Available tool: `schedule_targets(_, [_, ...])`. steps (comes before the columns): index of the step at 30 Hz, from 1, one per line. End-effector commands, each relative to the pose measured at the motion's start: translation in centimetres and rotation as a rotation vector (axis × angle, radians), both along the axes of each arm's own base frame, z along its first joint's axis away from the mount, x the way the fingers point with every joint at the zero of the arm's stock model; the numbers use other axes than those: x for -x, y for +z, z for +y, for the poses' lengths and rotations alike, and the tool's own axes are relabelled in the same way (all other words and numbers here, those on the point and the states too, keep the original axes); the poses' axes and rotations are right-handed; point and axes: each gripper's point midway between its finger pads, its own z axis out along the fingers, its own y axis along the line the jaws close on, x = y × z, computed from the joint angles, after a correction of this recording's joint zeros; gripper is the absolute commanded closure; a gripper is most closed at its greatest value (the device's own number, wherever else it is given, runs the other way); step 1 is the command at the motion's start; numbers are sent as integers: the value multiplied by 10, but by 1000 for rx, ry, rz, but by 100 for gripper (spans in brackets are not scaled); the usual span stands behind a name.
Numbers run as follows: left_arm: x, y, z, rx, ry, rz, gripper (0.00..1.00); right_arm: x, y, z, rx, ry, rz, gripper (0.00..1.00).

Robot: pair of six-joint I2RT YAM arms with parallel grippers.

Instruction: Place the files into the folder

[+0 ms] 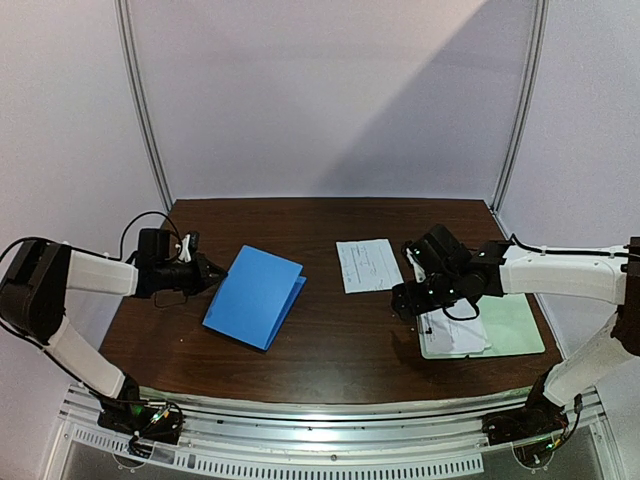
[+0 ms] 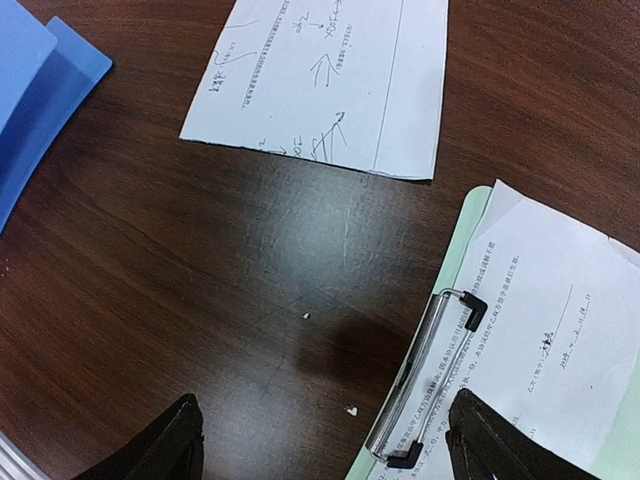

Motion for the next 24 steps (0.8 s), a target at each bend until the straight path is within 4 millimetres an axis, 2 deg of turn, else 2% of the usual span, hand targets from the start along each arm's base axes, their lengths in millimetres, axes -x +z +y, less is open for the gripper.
schedule_targets(1, [-1, 18, -23, 62, -67, -77, 100, 2, -4, 2, -17, 9, 10, 16])
schedule_targets(5, [-2, 35, -37, 95, -105, -141, 100, 6, 1, 21, -110, 64, 23, 16])
schedule_targets(7, [-3, 41, -45, 104, -129, -161, 100, 10, 10, 43, -222, 133, 29, 16])
schedule_targets(9, [-4, 42, -52, 104, -148, -166, 100, 13, 19, 62, -314, 192, 31, 15])
schedule_targets(11, [-7, 37, -49, 65, -125, -141, 100, 12, 25, 76, -374, 229, 41, 15])
schedule_targets(12, [-9, 30, -43, 20, -99, -116, 97, 11, 27, 84, -397, 239, 51, 15])
schedule_targets(16, [-13, 12, -12, -206, 19, -57, 55, 9, 36, 115, -522, 301, 92, 13])
schedule_targets(18, [-11, 10, -3, -264, 47, -45, 41, 8, 40, 132, -588, 324, 121, 12])
schedule_targets(20, [-8, 8, 4, -298, 62, -34, 36, 3, 43, 146, -628, 341, 140, 11])
schedule_targets(21, [-8, 6, 4, -306, 63, -32, 35, 1, 35, 152, -632, 344, 170, 10])
schedule_targets(23, [-3, -6, 7, -329, 53, 17, 35, -7, 36, 165, -683, 356, 189, 9])
schedule_targets(24, [-1, -11, 7, -336, 46, 35, 35, -10, 29, 170, -700, 360, 217, 9])
